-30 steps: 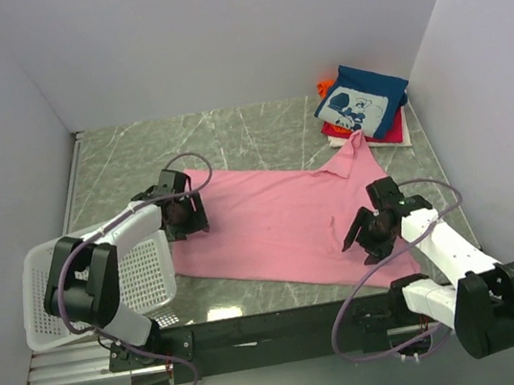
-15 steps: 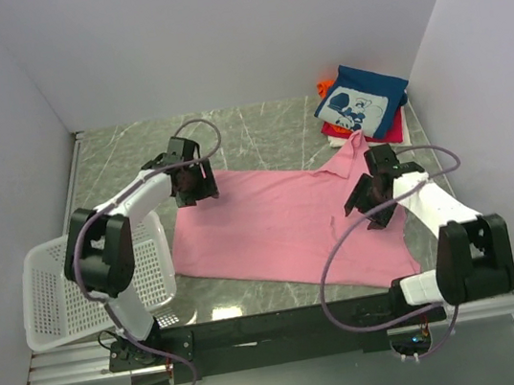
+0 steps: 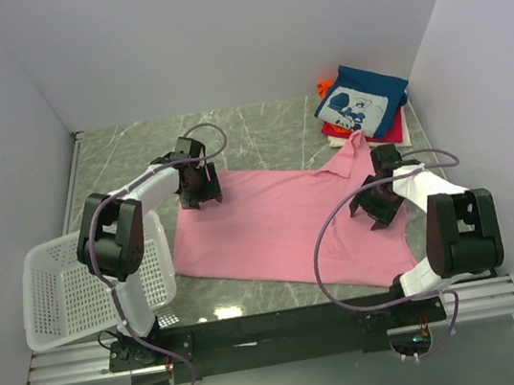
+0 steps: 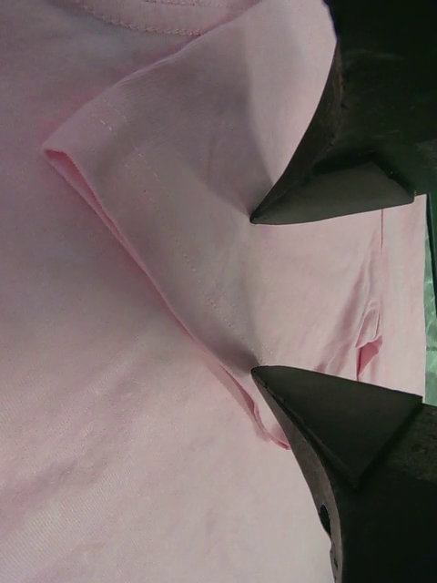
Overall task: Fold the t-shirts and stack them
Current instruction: Fold the tshirt
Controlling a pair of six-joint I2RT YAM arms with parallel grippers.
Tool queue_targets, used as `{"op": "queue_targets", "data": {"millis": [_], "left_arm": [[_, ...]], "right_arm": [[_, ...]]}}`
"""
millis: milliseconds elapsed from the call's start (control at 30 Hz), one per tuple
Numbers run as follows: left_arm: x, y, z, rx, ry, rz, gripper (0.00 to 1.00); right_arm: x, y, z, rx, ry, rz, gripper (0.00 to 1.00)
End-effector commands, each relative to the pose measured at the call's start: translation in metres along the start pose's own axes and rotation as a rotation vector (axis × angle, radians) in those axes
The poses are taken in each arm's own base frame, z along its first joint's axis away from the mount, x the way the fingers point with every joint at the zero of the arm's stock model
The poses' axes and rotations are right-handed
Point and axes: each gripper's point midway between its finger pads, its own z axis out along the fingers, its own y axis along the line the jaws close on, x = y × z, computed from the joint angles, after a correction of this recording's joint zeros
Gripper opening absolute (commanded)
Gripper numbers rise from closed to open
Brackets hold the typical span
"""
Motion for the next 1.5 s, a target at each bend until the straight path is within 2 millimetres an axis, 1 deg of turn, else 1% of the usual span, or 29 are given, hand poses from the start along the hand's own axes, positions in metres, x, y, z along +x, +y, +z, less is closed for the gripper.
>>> {"op": "queue_targets", "data": {"millis": [0, 33, 67, 200, 300, 433, 467, 600, 667, 767, 833, 867, 900, 933, 967, 1000, 1033, 1067, 1100, 1133, 1167, 1200, 1233, 1267, 1300, 1333, 1367, 1400, 1467], "left_arm": [[0.007, 0.005, 0.002, -0.008, 0.003, 0.015, 0.73], [0.01, 0.006, 0.002, -0.006, 0.006, 0.01, 0.73], [0.017, 0.01, 0.003, -0.013, 0.02, 0.01, 0.73], [0.027, 0.015, 0.003, -0.023, 0.029, 0.005, 0.73], [0.032, 0.017, -0.001, -0.019, 0.027, -0.001, 0.73], [0.04, 0.021, -0.007, -0.024, 0.03, -0.018, 0.73], [0.047, 0.025, -0.006, -0.033, 0.042, -0.019, 0.73], [0.058, 0.032, -0.008, -0.047, 0.054, -0.029, 0.73], [0.061, 0.031, -0.012, -0.034, 0.052, -0.034, 0.73], [0.057, 0.024, -0.018, -0.003, 0.033, -0.037, 0.72], [0.051, 0.02, -0.021, 0.011, 0.02, -0.036, 0.73], [0.043, 0.016, -0.023, 0.019, 0.003, -0.034, 0.73], [0.04, 0.014, -0.024, 0.023, 0.0, -0.025, 0.73], [0.03, 0.009, -0.026, 0.026, -0.013, -0.021, 0.73], [0.026, 0.007, -0.027, 0.027, -0.018, -0.018, 0.73], [0.021, 0.006, -0.028, 0.027, -0.024, -0.012, 0.73], [0.011, 0.002, -0.03, 0.028, -0.034, -0.011, 0.73], [0.007, -0.001, -0.031, 0.031, -0.039, -0.008, 0.73], [0.002, -0.003, -0.033, 0.034, -0.043, -0.009, 0.73], [-0.001, -0.005, -0.031, 0.032, -0.043, -0.005, 0.73], [-0.012, -0.01, -0.036, 0.04, -0.061, -0.003, 0.73], [-0.017, -0.011, -0.036, 0.038, -0.069, -0.001, 0.73], [-0.026, -0.015, -0.037, 0.043, -0.082, -0.001, 0.73], [-0.03, -0.016, -0.036, 0.043, -0.082, -0.002, 0.73], [-0.033, -0.017, -0.035, 0.042, -0.084, -0.005, 0.73], [-0.035, -0.015, -0.03, 0.042, -0.071, -0.017, 0.73], [-0.044, -0.016, -0.031, 0.049, -0.083, -0.028, 0.73], [-0.048, -0.015, -0.03, 0.049, -0.082, -0.042, 0.73], [-0.062, -0.007, -0.028, 0.038, -0.097, -0.074, 0.73]], "right_arm": [[0.001, -0.018, 0.002, 0.071, 0.001, -0.011, 0.7], [0.005, -0.023, 0.002, 0.093, 0.015, -0.011, 0.7], [0.007, -0.026, 0.003, 0.103, 0.025, -0.018, 0.7], [0.022, -0.04, 0.009, 0.143, 0.07, -0.012, 0.7], [0.03, -0.045, 0.009, 0.144, 0.076, 0.002, 0.7], [0.035, -0.05, 0.003, 0.146, 0.07, 0.013, 0.7], [0.037, -0.052, 0.002, 0.148, 0.073, 0.013, 0.7], [0.04, -0.061, -0.002, 0.168, 0.054, 0.015, 0.7], [0.043, -0.062, -0.004, 0.17, 0.056, 0.017, 0.7], [0.044, -0.062, -0.008, 0.158, 0.049, 0.02, 0.7], [0.041, -0.058, -0.015, 0.14, 0.036, 0.014, 0.7], [0.039, -0.057, -0.018, 0.133, 0.028, 0.013, 0.7], [0.031, -0.05, -0.024, 0.115, 0.003, 0.01, 0.7], [0.029, -0.049, -0.028, 0.114, 0.0, 0.002, 0.7], [0.025, -0.046, -0.032, 0.109, -0.013, 0.0, 0.7], [0.015, -0.038, -0.04, 0.091, -0.038, -0.002, 0.7], [0.012, -0.036, -0.044, 0.088, -0.041, -0.009, 0.7], [0.007, -0.032, -0.048, 0.081, -0.053, -0.012, 0.7], [-0.004, -0.022, -0.054, 0.062, -0.072, -0.013, 0.7], [-0.009, -0.018, -0.057, 0.056, -0.08, -0.014, 0.7], [-0.015, -0.014, -0.06, 0.048, -0.089, -0.02, 0.7], [-0.026, -0.004, -0.064, 0.032, -0.103, -0.022, 0.7], [-0.034, 0.002, -0.065, 0.018, -0.118, -0.031, 0.7], [-0.045, 0.012, -0.07, -0.005, -0.145, -0.037, 0.7], [-0.051, 0.016, -0.066, -0.004, -0.138, -0.042, 0.7], [-0.057, 0.022, -0.067, -0.017, -0.146, -0.058, 0.7], [-0.064, 0.027, -0.066, -0.021, -0.152, -0.064, 0.7], [-0.074, 0.036, -0.065, -0.028, -0.16, -0.073, 0.69], [-0.093, 0.051, -0.068, -0.058, -0.203, -0.093, 0.67]]}}
